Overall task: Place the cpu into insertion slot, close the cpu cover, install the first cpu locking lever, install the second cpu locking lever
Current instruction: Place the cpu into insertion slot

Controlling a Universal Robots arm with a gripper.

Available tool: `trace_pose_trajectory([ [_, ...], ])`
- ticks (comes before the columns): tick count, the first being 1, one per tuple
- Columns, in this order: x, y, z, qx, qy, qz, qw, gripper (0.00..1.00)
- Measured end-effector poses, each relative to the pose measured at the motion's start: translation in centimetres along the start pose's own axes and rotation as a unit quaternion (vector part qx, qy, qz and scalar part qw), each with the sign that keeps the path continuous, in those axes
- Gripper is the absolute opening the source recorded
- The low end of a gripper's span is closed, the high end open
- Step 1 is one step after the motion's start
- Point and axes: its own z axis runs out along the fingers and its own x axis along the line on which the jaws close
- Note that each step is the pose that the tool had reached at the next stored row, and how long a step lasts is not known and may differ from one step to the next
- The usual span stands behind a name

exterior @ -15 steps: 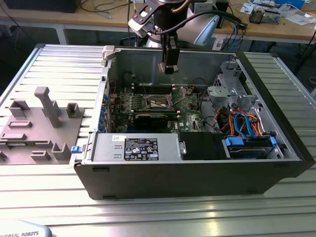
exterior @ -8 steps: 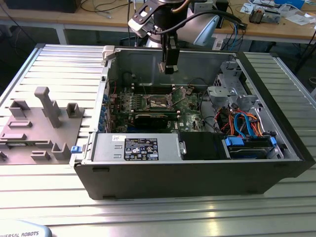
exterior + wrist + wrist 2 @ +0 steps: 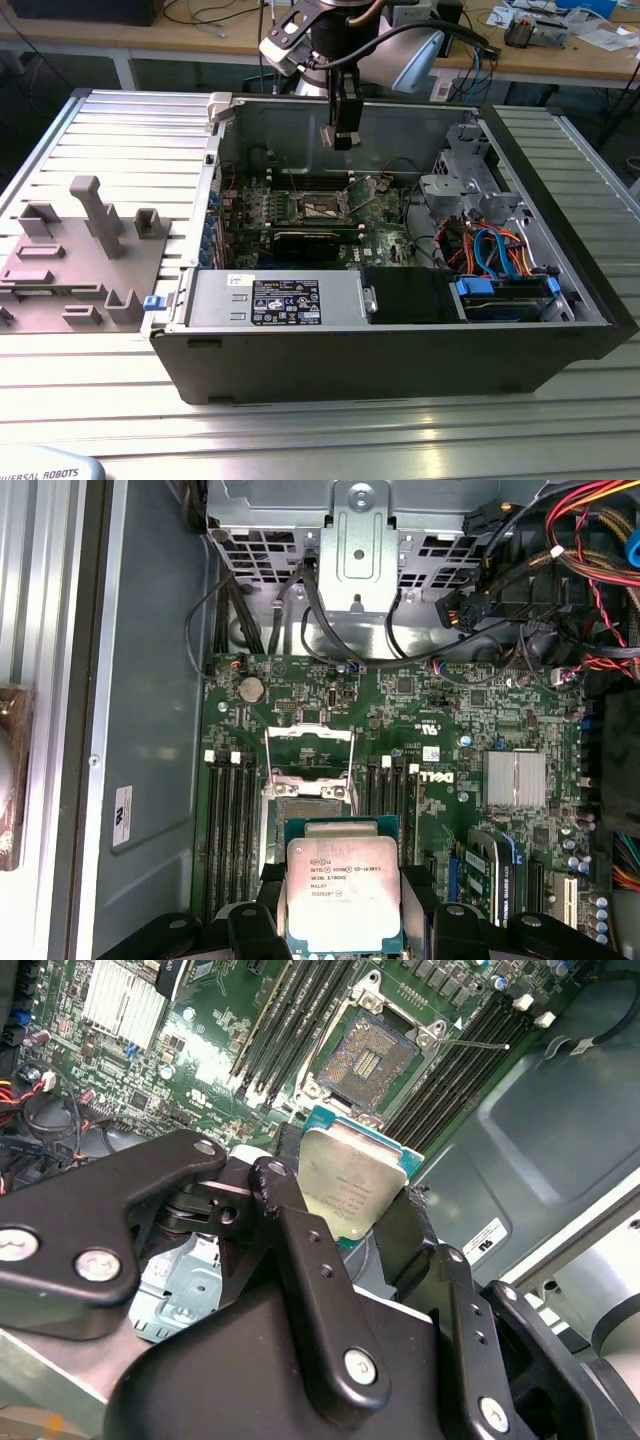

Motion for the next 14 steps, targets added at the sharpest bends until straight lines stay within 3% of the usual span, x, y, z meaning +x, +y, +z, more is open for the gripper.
trace_pose_trajectory([
  [14,0.00,0.00,0.00,-0.0002,-0.0005,0.007,1.0000,0.54],
])
